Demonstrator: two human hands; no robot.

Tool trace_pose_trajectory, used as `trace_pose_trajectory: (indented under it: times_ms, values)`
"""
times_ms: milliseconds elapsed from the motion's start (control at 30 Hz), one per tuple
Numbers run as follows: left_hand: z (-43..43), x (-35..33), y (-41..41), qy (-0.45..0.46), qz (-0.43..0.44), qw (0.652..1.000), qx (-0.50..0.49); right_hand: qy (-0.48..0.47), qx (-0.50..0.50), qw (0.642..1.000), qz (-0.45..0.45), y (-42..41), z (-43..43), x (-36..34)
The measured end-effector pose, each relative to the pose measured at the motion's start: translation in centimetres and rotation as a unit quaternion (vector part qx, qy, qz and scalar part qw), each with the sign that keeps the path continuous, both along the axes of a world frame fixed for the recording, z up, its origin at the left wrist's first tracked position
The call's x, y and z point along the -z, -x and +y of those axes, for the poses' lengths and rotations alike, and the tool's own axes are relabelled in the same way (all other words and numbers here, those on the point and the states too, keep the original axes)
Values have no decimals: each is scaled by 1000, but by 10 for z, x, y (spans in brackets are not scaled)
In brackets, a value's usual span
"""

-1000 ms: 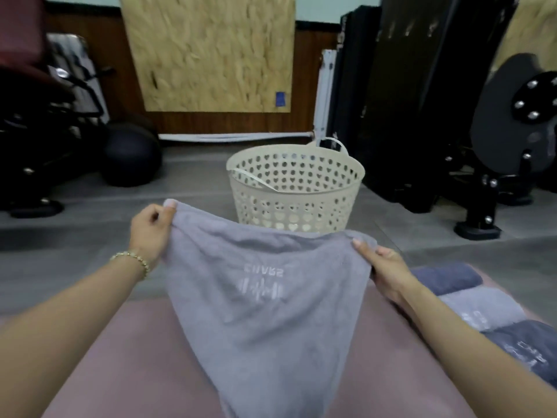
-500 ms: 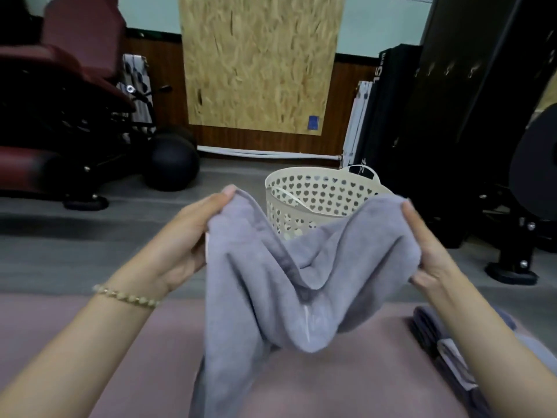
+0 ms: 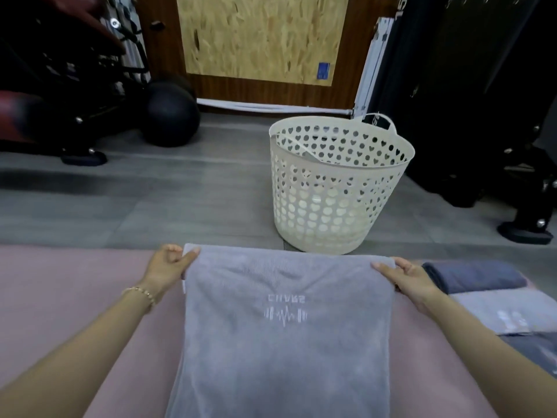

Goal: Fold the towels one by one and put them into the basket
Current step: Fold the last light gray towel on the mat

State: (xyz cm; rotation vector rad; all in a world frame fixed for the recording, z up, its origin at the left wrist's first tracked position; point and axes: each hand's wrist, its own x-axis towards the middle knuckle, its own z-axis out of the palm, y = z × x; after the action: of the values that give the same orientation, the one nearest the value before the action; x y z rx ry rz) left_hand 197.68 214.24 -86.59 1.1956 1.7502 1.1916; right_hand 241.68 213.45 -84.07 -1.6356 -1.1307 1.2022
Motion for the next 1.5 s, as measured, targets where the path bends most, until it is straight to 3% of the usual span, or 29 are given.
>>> trace_pose_trajectory:
  times_ms: [167,333,467,567,667,767,900,1100,1267,1400,1500]
  values:
    - [21,21,14,83,99,990,65,14,-26,995,-92,-1,25,36]
    - [54,34,3,89,-83,993,3,28,37,998,-30,8,70,48]
    - [79,53,-6,54,-149,986,-52,14,92,994,56,21,101,67]
    - [83,67,-18,39,-58,998,1,20,64,993,96,28,107,88]
    - [61,98,-29,41,65,992,99,59,7,998,22,29,81,116]
    - [19,146,-28,137,188,963,139,105,26,993,-48,18,33,158]
    - [-43,187,-9,231,233,935,136,184,-27,978,-90,-1,-35,195]
    - [-91,183,2,290,192,936,55,238,-28,968,-79,10,-93,199]
    - [-123,170,-2,320,112,934,109,333,-130,932,61,35,-122,170]
    - [-141,167,0,265,70,959,66,295,-122,942,106,39,-134,164]
    - [-147,161,10,264,51,962,36,298,-146,941,71,24,-139,153]
